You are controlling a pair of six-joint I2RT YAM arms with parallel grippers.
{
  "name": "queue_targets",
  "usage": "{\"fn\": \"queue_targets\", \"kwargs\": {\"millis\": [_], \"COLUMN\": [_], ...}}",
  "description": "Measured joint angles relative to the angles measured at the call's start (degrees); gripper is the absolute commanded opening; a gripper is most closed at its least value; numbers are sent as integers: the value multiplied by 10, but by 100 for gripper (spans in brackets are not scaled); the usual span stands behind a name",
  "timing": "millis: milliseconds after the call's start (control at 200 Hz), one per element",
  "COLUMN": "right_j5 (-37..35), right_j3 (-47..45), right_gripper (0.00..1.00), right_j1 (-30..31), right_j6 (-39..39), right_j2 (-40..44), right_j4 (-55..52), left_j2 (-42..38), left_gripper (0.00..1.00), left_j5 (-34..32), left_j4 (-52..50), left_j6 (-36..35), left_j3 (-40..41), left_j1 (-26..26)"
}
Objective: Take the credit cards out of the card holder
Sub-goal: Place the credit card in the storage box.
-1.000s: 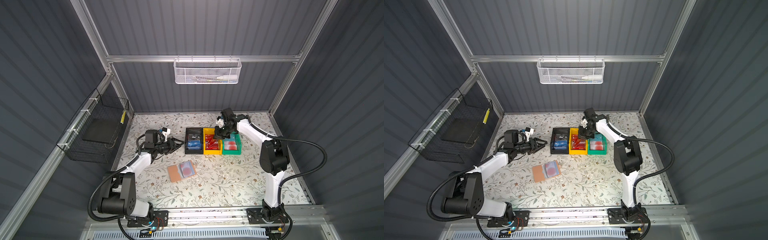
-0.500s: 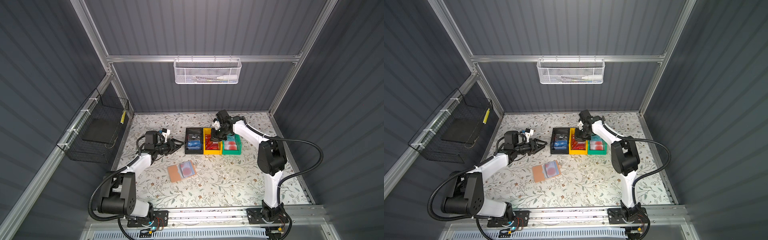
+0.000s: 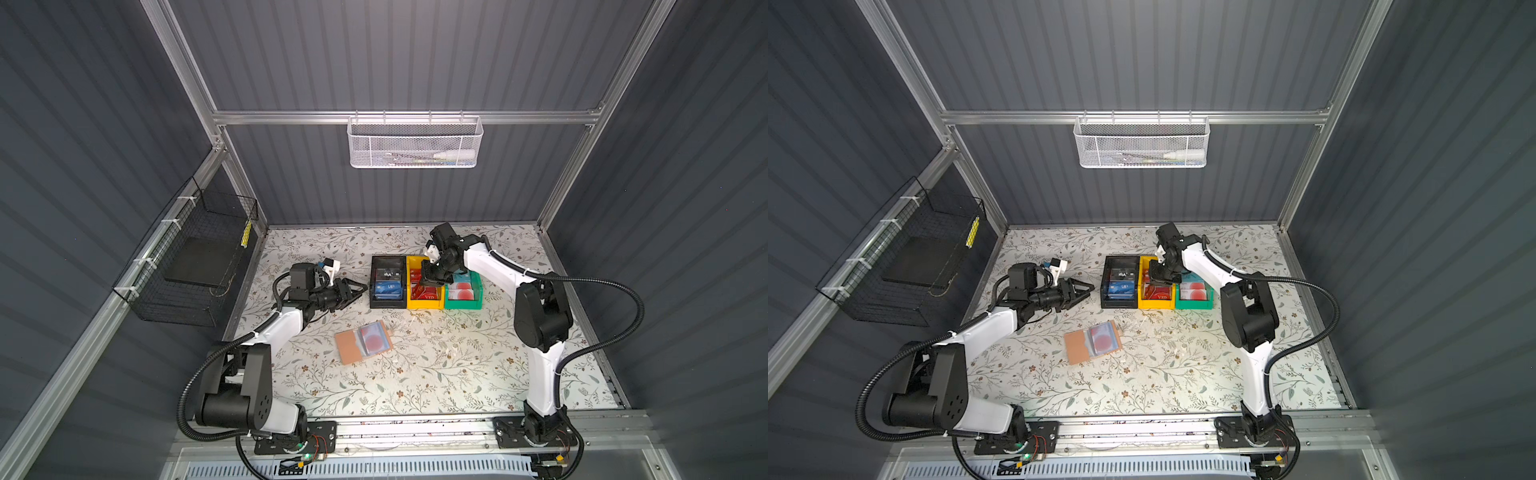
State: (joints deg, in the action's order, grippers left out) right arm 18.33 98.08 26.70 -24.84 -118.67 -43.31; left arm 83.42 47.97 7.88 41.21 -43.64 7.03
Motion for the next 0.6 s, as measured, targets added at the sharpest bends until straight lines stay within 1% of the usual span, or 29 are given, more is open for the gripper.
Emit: {"fn": "queue_targets", "kwargs": {"millis": [160, 395, 600], "right_j5": [-21, -56, -77], "right_j3": [-3, -7, -22], "right_gripper": [23, 34, 36], "right_j1": [0, 0, 0], "right_j6": [6, 16, 19], "right_j2": [0, 19, 58], "right_j4": [-4, -21, -28], "left_j2": [5, 5, 5], "left_gripper": [45, 45, 45], "left_j5": [0, 0, 0], "left_j4": [0, 8, 12], "left_j6": [0, 0, 1], "left_j3": [0, 3, 4], "left_j1": [0, 0, -3]}}
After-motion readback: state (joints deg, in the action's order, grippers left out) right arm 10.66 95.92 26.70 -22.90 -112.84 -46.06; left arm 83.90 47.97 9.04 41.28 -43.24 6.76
